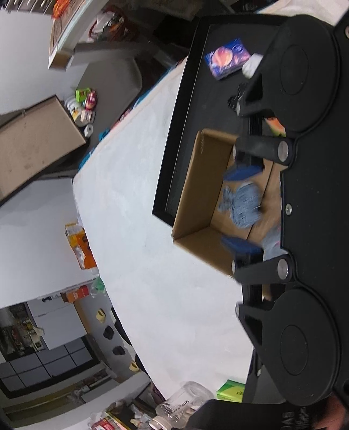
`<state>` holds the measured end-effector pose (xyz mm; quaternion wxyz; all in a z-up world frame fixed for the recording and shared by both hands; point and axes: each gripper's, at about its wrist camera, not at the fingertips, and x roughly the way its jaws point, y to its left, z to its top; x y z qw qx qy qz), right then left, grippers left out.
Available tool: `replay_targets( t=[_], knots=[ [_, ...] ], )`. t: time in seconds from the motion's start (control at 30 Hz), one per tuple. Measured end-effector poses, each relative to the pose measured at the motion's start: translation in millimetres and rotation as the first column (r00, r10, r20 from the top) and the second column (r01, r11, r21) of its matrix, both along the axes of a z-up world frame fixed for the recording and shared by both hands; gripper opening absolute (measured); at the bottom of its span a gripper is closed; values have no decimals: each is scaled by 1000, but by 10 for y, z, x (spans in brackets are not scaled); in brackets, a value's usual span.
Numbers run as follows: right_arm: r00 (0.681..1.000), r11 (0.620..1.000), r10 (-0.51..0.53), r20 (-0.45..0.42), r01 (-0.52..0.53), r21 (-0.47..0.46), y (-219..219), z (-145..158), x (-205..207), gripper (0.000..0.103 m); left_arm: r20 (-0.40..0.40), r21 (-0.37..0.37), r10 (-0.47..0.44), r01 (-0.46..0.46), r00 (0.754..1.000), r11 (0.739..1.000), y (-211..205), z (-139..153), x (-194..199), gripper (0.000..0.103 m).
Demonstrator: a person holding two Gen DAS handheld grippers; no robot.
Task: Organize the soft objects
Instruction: 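Carry the denim plush with the right tool and release it into the box, then move the right tool to the burger plush and close on it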
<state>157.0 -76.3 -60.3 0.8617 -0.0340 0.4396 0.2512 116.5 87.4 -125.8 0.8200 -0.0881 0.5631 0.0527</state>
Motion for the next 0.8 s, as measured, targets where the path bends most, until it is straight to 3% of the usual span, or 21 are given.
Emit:
replay_targets(
  t=[0.17,0.33,0.43,0.7,0.8],
  knots=[
    [999,999,-46,15,47,-15,-261,0,-84,56,-17,23,18,-17,1000,1000,-28,3,6,21],
    [996,996,-90,26,90,-15,-539,-33,-137,60,-12,60,23,-22,1000,998,-102,24,21,48],
    [993,993,-114,17,114,-10,-693,-77,-161,61,-5,74,23,-22,1000,997,-138,45,15,55],
    [987,986,-163,0,163,13,-1009,-211,-217,80,-4,108,-7,7,1000,994,-272,98,-17,63],
    [983,983,-182,-16,183,28,-1135,-281,-242,81,-6,127,-8,9,1000,992,-329,105,-29,64]
  ],
)
